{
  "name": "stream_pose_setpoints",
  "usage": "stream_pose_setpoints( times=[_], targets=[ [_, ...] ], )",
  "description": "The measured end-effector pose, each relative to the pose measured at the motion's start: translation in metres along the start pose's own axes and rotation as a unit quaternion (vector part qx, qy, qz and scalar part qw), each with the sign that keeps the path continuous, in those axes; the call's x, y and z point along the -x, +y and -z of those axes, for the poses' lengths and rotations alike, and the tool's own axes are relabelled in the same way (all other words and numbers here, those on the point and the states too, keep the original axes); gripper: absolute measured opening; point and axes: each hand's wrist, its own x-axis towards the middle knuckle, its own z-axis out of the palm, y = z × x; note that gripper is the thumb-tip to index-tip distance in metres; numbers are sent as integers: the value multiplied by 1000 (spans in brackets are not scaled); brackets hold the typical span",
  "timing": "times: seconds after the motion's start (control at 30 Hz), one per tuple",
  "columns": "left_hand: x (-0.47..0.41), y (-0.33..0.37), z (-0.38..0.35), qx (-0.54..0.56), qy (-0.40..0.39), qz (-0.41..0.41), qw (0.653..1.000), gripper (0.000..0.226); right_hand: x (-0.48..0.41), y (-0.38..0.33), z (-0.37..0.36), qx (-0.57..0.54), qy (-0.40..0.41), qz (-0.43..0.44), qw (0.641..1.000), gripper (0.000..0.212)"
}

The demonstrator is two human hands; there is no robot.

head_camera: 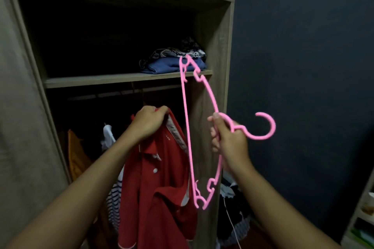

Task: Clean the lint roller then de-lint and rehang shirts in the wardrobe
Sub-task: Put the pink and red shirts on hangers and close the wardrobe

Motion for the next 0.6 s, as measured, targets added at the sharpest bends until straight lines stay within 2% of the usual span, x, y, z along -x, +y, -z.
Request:
stream_pose_setpoints(
  times=[0.13,0.3,0.4,0.5,0.53,0.6],
  targets=[
    [8,24,2,-11,-25,-41,999,52,9,-54,-13,-93,-18,40,995,32],
    [14,63,18,61,-145,-135,978,39,9,-85,-29,-109,-32,145,983,34],
    [20,89,44,78,-193,-191,959,28,9,-93,-31,-88,-51,208,973,36],
    [22,107,76,51,-196,-213,956,16,4,-104,-33,-50,-105,274,955,34],
    [22,110,86,39,-199,-226,953,15,-1,-108,-32,-24,-121,284,951,31],
    [25,110,106,44,-217,-240,945,28,-14,-116,-28,49,-148,280,947,27]
  ],
)
